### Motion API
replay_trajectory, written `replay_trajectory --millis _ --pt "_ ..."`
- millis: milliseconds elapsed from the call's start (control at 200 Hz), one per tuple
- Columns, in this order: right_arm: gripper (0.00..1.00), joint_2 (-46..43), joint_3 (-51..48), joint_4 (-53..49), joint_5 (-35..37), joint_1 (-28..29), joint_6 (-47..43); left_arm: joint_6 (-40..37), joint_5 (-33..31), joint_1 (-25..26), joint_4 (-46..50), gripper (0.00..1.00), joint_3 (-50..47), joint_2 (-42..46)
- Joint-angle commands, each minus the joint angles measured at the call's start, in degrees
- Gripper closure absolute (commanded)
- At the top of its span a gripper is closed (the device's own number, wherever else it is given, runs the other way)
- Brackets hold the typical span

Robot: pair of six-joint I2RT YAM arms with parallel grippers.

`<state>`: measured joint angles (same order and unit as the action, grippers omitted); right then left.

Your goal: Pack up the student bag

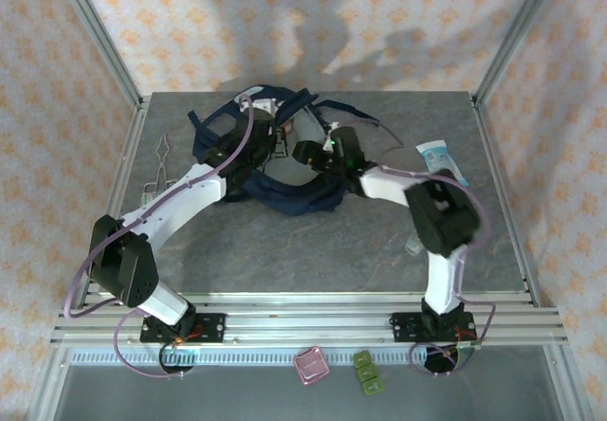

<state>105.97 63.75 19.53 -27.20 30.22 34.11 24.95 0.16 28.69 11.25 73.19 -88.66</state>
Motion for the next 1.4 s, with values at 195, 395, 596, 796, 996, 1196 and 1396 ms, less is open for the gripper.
replay_trajectory --millis 195,395,596,796,996,1196,1396 --pt "0.35 -24.8 -23.43 -8.47 12.37 0.53 -6.18 13.15 -0.86 7.92 -10.04 1.0 8.22 -11.23" --pt "0.35 -32.6 -31.52 -4.8 15.63 2.59 -4.13 15.22 -0.65 11.55 -10.13 1.0 21.85 -22.91" --pt "0.35 -34.4 -32.35 -4.46 17.55 6.43 -4.34 13.77 -0.6 11.48 -9.01 0.45 22.03 -20.2" --pt "0.34 -34.25 -32.96 0.51 16.9 9.87 -5.51 14.93 -2.93 7.9 -25.34 0.24 -9.34 0.66" --pt "0.33 -31.99 -31.03 2.79 18.45 11.0 -6.18 15.26 -2.37 2.27 -33.16 0.19 -28.3 11.65" --pt "0.33 -29.52 -30.34 4.78 15.49 11.35 -4.76 24.61 1.75 -5.28 -36.87 0.21 -35.81 11.15" --pt "0.33 -30.35 -30.85 3.99 16.27 11.36 -5.1 29.54 6.15 -8.02 -43.84 0.24 -35.71 5.14"
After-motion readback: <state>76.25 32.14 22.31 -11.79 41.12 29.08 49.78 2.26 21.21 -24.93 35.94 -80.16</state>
